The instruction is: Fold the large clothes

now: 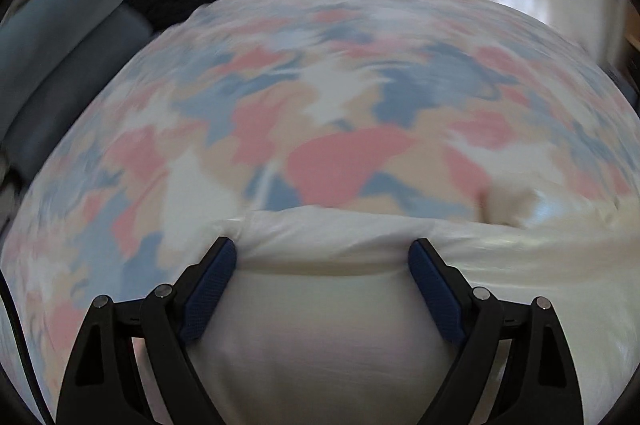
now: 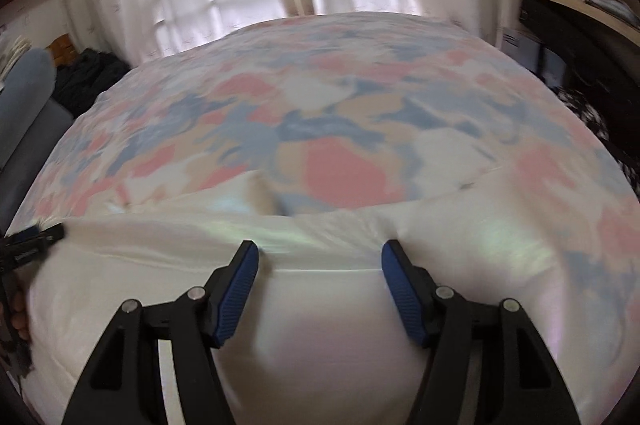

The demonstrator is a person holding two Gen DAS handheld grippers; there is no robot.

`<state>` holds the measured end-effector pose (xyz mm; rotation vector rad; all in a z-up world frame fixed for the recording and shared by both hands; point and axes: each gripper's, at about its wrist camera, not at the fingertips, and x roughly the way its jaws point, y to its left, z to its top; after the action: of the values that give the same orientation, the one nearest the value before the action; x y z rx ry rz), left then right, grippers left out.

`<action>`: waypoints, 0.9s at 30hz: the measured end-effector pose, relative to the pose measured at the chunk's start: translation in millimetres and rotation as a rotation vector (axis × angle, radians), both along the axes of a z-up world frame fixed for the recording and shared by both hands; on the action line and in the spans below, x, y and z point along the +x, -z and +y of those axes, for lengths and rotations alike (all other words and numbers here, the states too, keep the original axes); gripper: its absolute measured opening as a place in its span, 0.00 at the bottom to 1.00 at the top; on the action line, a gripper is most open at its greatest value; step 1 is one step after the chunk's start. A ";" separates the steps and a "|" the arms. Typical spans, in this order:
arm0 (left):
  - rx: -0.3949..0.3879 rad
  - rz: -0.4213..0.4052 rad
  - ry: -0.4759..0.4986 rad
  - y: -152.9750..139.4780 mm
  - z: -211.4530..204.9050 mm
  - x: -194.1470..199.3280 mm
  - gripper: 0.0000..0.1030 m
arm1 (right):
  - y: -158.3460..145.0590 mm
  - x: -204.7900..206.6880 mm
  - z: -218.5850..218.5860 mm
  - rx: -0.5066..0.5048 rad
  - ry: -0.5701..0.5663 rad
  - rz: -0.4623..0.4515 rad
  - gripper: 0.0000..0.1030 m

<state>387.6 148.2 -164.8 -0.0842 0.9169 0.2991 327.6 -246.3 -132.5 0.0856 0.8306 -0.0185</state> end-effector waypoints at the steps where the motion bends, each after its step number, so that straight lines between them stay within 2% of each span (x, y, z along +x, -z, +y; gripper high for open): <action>1: -0.011 0.006 -0.014 1.5 5.8 -0.9 0.85 | -0.1 -0.3 -4.5 -0.002 0.013 0.003 0.62; 7: 0.012 0.022 -0.018 -1.2 7.3 -11.8 0.86 | -8.2 -9.7 -36.9 -0.041 0.138 0.025 0.63; 11: 0.056 -0.016 0.016 -21.5 6.4 -38.9 0.85 | -25.6 -39.3 -50.8 -0.005 0.163 -0.008 0.63; 13: 0.051 -0.040 0.028 -35.7 10.2 -55.4 0.85 | -36.3 -54.9 -55.2 0.020 0.172 -0.026 0.63; 18: -0.009 -0.108 0.086 -80.4 20.9 -113.6 0.86 | -67.9 -99.7 -59.2 0.112 0.182 -0.077 0.63; 20: -0.061 -0.113 0.115 -95.0 25.4 -139.3 0.86 | -81.2 -119.5 -53.3 0.133 0.170 -0.094 0.63; 23: -0.128 -0.114 0.137 -110.2 30.8 -177.1 0.86 | -95.8 -144.7 -38.5 0.146 0.146 -0.114 0.63; 27: -0.180 -0.119 0.155 -120.4 32.9 -223.9 0.86 | -111.9 -180.3 -12.2 0.144 0.097 -0.139 0.63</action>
<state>163.8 181.1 -44.3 -0.1932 0.8253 0.0663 147.3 -258.4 -20.6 0.2598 0.6878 -0.0438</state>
